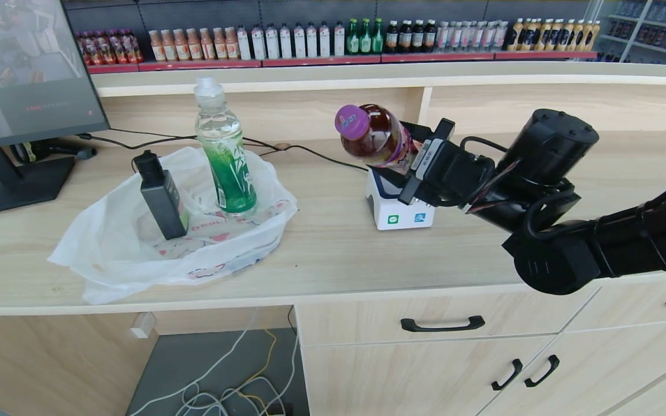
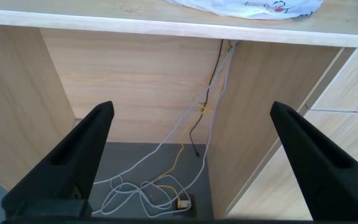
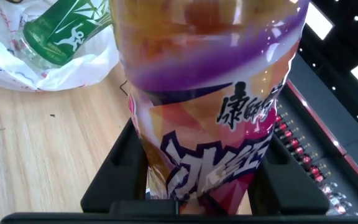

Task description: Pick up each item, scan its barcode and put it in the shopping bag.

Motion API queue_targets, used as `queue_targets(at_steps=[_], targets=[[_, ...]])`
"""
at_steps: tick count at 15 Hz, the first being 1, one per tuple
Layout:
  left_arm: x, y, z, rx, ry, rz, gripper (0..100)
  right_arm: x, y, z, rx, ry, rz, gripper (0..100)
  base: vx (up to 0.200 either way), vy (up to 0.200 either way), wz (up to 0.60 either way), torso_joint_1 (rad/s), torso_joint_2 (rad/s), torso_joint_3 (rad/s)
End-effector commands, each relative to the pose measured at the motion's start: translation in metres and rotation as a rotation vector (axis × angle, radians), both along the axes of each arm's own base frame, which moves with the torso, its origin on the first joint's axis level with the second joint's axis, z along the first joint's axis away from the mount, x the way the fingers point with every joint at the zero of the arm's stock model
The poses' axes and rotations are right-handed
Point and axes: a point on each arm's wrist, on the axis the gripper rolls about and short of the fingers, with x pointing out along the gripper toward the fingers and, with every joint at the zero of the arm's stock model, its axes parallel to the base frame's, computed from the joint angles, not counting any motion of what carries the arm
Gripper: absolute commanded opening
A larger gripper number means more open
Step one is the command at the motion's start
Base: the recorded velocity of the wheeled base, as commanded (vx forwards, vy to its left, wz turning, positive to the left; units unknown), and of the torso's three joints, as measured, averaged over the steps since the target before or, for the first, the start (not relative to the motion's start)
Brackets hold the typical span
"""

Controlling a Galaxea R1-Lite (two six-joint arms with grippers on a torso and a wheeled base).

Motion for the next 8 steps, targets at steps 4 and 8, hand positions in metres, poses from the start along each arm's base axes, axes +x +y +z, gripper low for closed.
queue_targets(at_steps=[4,8], targets=[[0.0,0.0,0.0,0.0,0.0,0.0,100,0.0081,-0.0035,-0.0061,-0.031,-0.017,0.015,0,0.0,0.0,0.0,0.0,0.0,0.0],[0.0,0.0,0.0,0.0,0.0,0.0,100,0.0142,-0.0064,-0.0106,-0.052,-0.026,0.041,0,0.0,0.0,0.0,0.0,0.0,0.0]])
